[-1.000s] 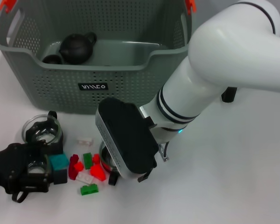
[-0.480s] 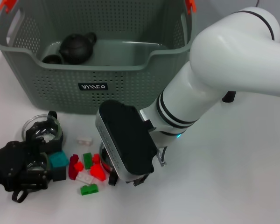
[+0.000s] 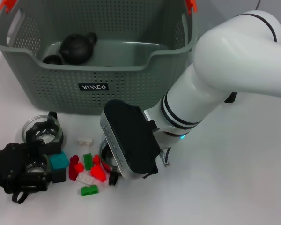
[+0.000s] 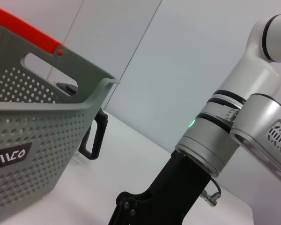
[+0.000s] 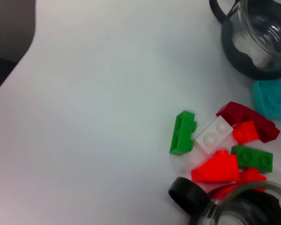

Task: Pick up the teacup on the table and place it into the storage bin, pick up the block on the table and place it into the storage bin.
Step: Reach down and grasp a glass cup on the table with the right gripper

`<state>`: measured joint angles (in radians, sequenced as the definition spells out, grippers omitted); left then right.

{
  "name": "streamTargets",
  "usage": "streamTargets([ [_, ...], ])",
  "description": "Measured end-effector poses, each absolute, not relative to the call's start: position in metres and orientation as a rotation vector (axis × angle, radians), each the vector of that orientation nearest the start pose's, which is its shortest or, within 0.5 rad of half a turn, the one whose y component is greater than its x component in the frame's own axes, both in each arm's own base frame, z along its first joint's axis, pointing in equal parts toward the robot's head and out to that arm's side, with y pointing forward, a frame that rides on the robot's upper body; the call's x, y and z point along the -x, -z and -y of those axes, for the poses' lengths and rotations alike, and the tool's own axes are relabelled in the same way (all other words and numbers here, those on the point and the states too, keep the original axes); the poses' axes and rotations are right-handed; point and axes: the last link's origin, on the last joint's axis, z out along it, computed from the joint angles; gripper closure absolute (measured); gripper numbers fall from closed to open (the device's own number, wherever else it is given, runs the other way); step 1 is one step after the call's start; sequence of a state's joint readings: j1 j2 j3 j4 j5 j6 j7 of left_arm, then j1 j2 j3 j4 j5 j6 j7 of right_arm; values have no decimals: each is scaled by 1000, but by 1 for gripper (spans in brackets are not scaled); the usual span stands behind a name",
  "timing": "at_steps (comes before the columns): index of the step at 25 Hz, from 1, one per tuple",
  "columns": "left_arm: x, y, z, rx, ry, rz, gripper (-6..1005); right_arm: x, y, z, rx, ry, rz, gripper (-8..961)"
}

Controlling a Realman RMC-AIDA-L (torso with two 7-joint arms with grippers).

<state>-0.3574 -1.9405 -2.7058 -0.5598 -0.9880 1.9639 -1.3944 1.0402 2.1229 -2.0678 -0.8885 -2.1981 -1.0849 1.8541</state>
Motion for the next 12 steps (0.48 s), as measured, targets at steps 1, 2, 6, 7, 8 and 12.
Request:
streamTargets([
  [1,324,-60,-238,2751,900,927,58,-80,161,-332,3009,650,824,388],
  [2,324,-60,-238,2751,900,927,58,-80,161,-332,3009,650,823,438],
  [6,324,-59,-238,2750,901,927,58,-81,162,-331,3017,644,817,602],
  [7,324,-59,-238,2750,901,928,58,-81,162,-330,3020,641,815,615],
  [8,324,-59,-238,2749,900,929,58,-81,162,-330,3022,640,813,628],
  [12,325,-59,-237,2748,898,930,59,-82,163,-330,3030,639,802,628],
])
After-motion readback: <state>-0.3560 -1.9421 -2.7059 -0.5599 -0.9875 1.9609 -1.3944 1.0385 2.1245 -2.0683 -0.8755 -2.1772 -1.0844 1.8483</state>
